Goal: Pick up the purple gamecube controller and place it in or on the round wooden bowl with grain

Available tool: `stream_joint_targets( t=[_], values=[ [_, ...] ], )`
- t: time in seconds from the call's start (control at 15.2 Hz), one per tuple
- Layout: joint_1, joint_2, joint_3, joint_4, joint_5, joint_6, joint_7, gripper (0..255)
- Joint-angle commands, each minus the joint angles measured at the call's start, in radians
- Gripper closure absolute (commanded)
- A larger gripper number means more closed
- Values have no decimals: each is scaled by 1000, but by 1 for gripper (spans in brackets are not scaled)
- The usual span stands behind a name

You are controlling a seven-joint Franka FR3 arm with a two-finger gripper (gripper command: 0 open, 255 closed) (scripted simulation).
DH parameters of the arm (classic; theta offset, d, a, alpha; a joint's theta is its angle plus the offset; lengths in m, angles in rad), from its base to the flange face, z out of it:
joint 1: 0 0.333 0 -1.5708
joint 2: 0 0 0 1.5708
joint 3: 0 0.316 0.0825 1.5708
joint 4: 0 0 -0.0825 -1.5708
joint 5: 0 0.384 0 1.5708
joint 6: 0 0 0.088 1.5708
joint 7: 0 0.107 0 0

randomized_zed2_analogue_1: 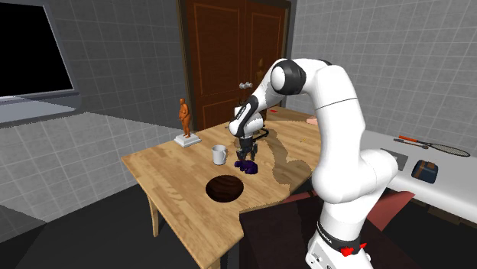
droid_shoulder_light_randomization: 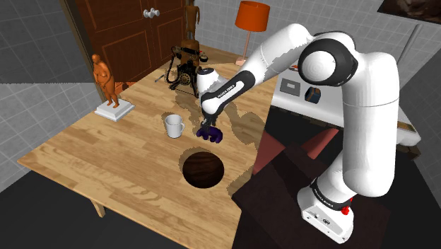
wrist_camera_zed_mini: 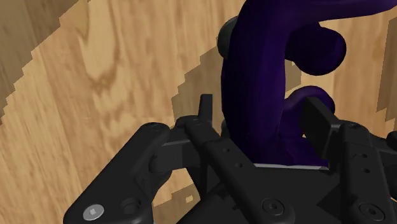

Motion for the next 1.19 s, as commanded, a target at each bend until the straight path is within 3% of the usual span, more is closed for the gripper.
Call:
stream_joint_targets(
  t=[0.0, 0.53, 1.12],
  values=[
    [0, 0, 0, 0, 0, 0, 0, 255],
    [0, 0, 0, 0, 0, 0, 0, 255],
    [-4, -91, 7, -5, 12, -85, -14, 255]
  ],
)
